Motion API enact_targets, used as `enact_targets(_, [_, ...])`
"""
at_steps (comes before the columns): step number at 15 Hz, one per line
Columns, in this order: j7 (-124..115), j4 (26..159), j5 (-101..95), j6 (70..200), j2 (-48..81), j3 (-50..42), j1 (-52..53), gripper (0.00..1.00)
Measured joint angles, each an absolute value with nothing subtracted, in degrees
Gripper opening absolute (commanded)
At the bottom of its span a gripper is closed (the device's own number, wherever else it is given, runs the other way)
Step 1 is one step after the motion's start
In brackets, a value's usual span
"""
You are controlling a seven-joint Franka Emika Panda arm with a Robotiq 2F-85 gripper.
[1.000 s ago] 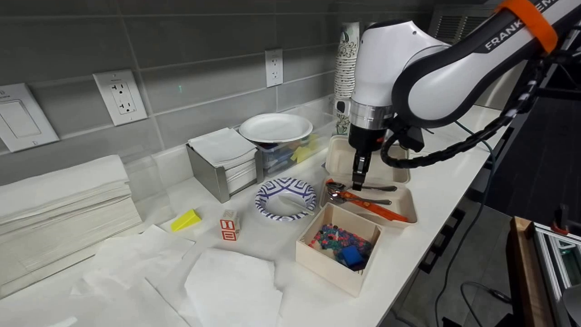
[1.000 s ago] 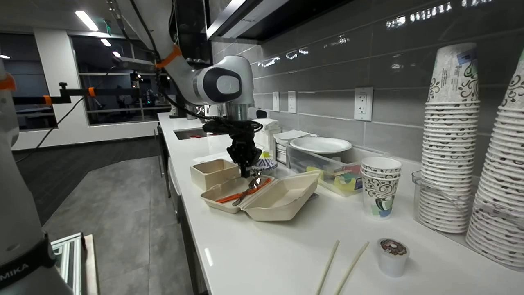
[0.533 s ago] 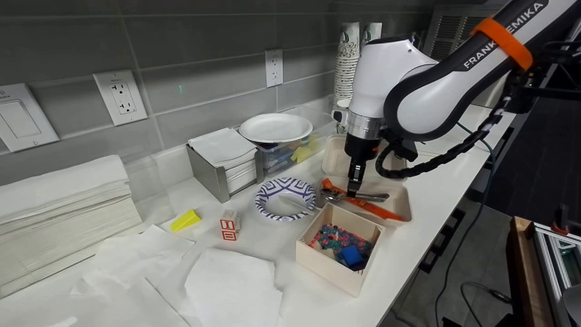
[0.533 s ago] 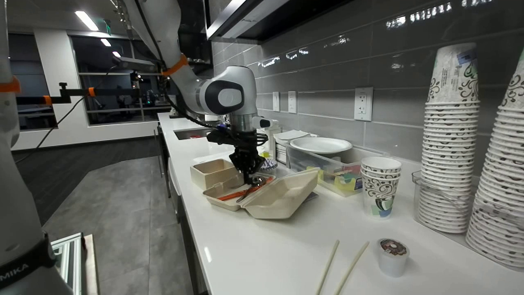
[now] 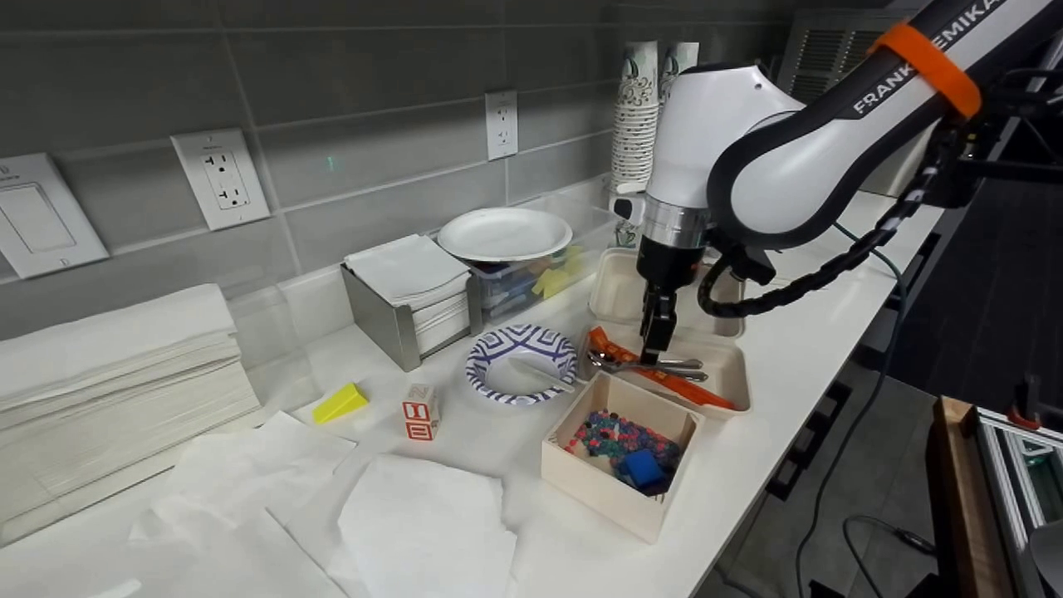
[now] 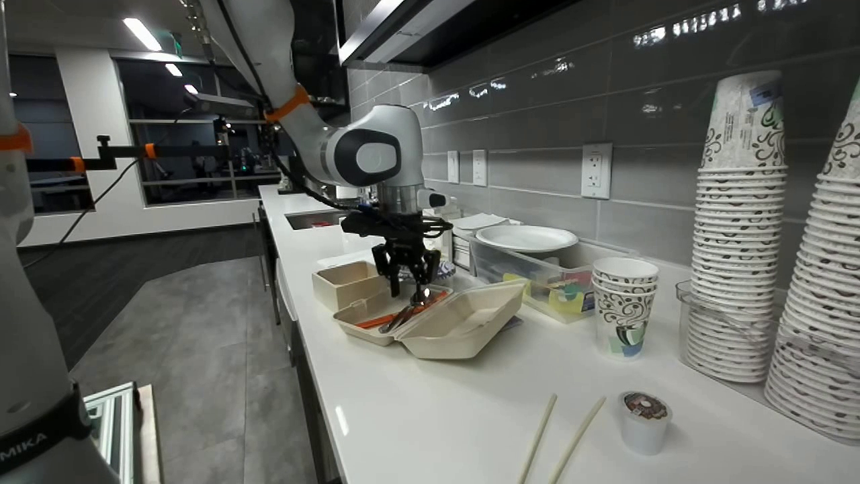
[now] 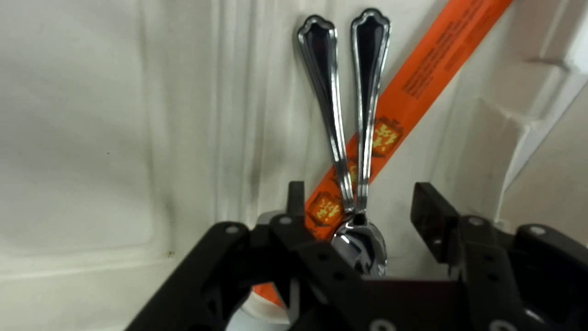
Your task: Pick up the silver spoon from the counter and put it in the food pack.
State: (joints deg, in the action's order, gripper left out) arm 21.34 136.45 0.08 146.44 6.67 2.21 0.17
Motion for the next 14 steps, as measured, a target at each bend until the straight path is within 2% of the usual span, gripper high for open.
enact_targets(1, [21.4, 136.8, -0.1, 146.0, 5.5, 2.2, 0.2, 0.99])
enact_targets(2, [21.1, 137.1, -0.5, 144.6, 3.9, 2.2, 0.2, 1.0])
enact_targets(9, [7.4, 136.1, -3.6, 121.4, -10.3, 0.9, -0.1, 1.0])
enact_targets(14, [-1.3, 134.2, -1.0, 116.2, -16.9, -1.6, -1.9, 1.0])
